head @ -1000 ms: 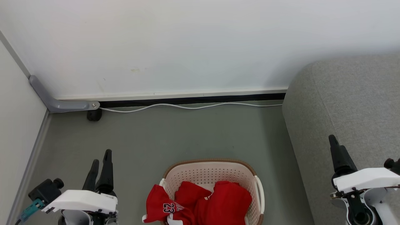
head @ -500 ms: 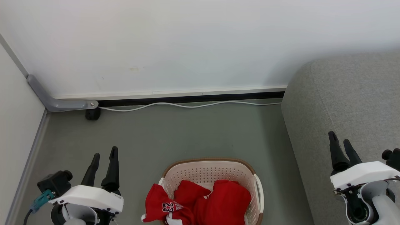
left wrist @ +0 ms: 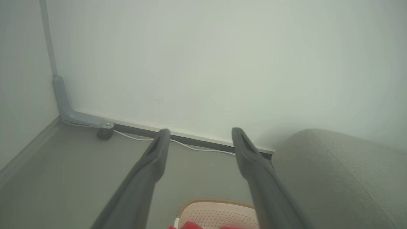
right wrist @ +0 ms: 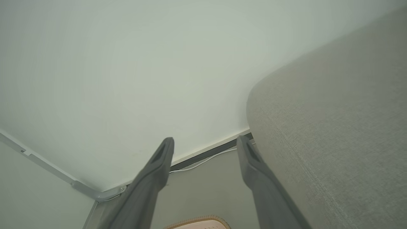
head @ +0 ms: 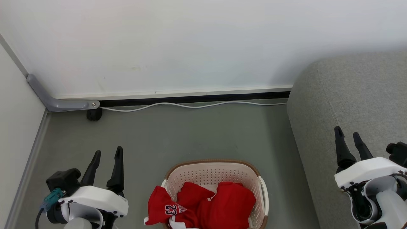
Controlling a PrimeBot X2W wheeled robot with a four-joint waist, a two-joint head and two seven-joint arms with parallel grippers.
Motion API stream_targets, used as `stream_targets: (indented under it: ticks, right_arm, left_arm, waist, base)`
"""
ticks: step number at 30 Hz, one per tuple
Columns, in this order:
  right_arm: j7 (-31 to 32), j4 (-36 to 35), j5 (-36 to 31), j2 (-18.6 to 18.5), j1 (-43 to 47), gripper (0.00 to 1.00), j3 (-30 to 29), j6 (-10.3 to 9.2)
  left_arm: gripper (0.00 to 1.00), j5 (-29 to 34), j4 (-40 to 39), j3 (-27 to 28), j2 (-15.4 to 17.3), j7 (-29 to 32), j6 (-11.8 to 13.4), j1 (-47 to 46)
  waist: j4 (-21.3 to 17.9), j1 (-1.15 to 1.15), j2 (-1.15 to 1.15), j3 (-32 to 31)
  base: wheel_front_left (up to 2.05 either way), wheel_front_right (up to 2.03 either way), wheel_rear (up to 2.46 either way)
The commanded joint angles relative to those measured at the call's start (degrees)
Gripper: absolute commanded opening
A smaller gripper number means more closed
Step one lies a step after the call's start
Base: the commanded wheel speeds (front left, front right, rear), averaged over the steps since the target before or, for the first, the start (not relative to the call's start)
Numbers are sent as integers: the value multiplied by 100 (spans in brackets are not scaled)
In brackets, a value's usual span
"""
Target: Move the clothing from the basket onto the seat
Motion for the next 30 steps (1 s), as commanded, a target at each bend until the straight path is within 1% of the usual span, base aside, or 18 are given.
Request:
stream_targets:
  ticks: [1,8,23,28,30]
  right_arm:
    - [-112,-95,-172,-115,-263,100,123,21]
    - [-230,21,-581,-143,-380,100,163,22]
    - [-482,242,-1572,-171,-590,100,40,25]
    - [-567,314,-1896,-177,-682,100,18,26]
    - [-580,325,-1952,-177,-691,100,5,26]
  left_arm:
    - [100,184,-111,147,85,-86,29,-358]
    - [100,722,-71,171,81,-204,45,-435]
    - [100,1803,42,273,77,-455,66,-547]
    - [100,2119,88,367,75,-539,79,-608]
    - [100,2133,101,417,67,-552,82,-617]
  waist:
    - [0,0,0,0]
    - [-7,0,0,19]
    - [-39,0,0,-9]
    - [-55,0,0,-5]
    - [-61,0,0,-6]
  base:
    - [0,0,0]
    - [0,0,0]
    - [0,0,0]
    - [0,0,0]
    - [0,0,0]
